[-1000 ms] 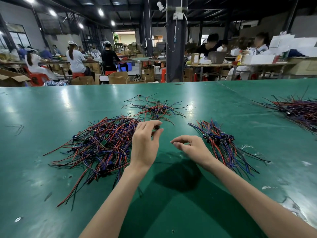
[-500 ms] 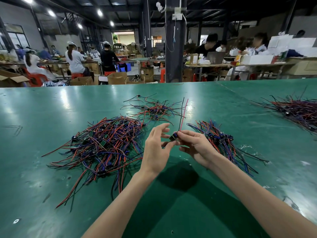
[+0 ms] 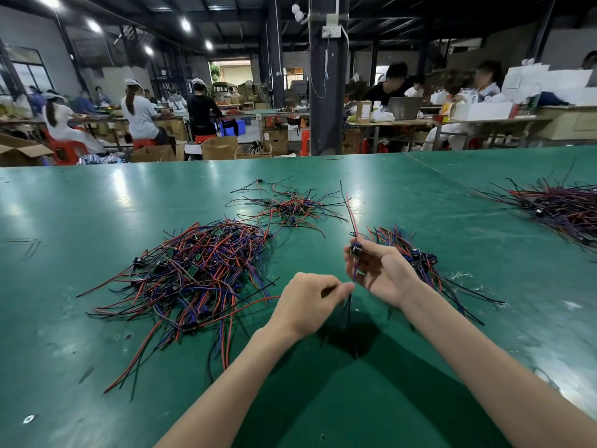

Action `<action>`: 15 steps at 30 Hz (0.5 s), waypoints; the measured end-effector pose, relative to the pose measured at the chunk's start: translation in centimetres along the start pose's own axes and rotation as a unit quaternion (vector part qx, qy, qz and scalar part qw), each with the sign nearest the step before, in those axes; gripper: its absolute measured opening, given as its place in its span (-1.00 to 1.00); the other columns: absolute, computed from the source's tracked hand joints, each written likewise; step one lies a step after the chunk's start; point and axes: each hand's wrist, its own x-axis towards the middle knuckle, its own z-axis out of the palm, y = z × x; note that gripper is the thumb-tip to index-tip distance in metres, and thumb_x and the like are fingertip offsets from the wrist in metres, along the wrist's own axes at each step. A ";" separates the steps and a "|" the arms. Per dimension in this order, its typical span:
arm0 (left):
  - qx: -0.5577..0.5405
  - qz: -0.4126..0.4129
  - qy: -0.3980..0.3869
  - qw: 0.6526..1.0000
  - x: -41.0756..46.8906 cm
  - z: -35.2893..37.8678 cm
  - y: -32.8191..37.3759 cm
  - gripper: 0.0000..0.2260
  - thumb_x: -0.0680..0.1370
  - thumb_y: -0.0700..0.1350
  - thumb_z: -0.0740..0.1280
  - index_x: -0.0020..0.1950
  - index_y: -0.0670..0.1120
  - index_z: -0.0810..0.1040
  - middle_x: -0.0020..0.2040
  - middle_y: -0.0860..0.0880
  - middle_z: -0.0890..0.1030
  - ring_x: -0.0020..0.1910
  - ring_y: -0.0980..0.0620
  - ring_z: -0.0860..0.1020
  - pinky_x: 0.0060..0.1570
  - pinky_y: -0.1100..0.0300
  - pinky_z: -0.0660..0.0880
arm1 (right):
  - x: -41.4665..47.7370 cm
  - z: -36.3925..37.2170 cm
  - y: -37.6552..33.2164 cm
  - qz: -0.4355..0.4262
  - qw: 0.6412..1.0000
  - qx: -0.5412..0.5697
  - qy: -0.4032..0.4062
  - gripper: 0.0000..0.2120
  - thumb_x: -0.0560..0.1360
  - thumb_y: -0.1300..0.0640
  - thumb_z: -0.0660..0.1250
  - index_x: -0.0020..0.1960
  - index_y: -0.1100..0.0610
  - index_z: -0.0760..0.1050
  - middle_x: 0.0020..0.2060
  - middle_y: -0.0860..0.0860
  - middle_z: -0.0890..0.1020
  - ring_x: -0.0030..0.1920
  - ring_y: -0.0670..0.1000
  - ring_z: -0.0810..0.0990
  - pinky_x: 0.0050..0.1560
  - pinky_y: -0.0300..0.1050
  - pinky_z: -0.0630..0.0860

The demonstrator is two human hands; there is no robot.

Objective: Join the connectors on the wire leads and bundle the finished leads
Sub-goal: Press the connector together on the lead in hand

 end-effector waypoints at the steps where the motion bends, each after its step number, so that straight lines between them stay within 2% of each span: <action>1: -0.035 -0.020 0.013 0.999 0.1 0.0 0.1 -0.70 0.56 0.02 0.32 -0.25 -0.15 0.63 -0.32 -0.04 0.66 -0.33 -0.04 0.58 -0.21 0.05 0.53 | 0.0 0.0 0.0 0.016 1.000 -0.008 -0.006 -0.84 0.55 0.18 0.24 -0.17 0.17 0.53 -0.37 0.05 0.65 -0.39 -0.05 0.59 -0.39 -0.25 0.54; 3: -0.110 -0.069 0.059 0.990 0.5 -0.2 0.1 -0.71 0.58 -0.03 0.30 -0.24 -0.17 0.63 -0.31 -0.03 0.67 -0.35 0.08 0.58 -0.22 0.07 0.56 | -0.2 0.2 0.1 0.051 0.997 -0.042 -0.027 -0.86 0.43 0.19 0.32 -0.25 0.19 0.60 -0.36 0.07 0.64 -0.43 -0.05 0.57 -0.42 -0.25 0.54; 6: -0.229 -0.144 0.098 0.958 1.1 -0.9 -0.1 -0.82 0.58 -0.11 0.29 -0.14 -0.12 0.64 -0.26 -0.02 0.64 -0.30 0.10 0.56 -0.30 0.18 0.56 | -0.3 0.6 0.8 0.093 0.986 -0.111 -0.077 -0.85 0.35 0.16 0.36 -0.30 0.20 0.66 -0.36 0.07 0.63 -0.43 -0.06 0.56 -0.41 -0.24 0.54; 10: -0.333 -0.186 0.071 0.922 1.1 -1.3 -0.3 -0.81 0.57 -0.13 0.31 -0.20 -0.12 0.64 -0.35 0.04 0.62 -0.38 0.15 0.53 -0.31 0.26 0.50 | -0.6 0.9 1.7 0.104 0.969 -0.188 -0.118 -0.83 0.37 0.11 0.37 -0.10 0.18 0.60 -0.33 0.05 0.62 -0.42 -0.09 0.55 -0.41 -0.25 0.52; 15: -0.383 -0.221 0.066 0.894 1.1 -1.5 -0.4 -0.88 0.53 -0.13 0.37 -0.16 -0.13 0.64 -0.29 -0.02 0.63 -0.36 0.14 0.55 -0.26 0.28 0.46 | -0.9 0.7 1.7 0.076 0.960 -0.236 -0.129 -0.77 0.36 0.04 0.38 -0.10 0.18 0.62 -0.30 0.06 0.64 -0.39 -0.10 0.54 -0.40 -0.26 0.50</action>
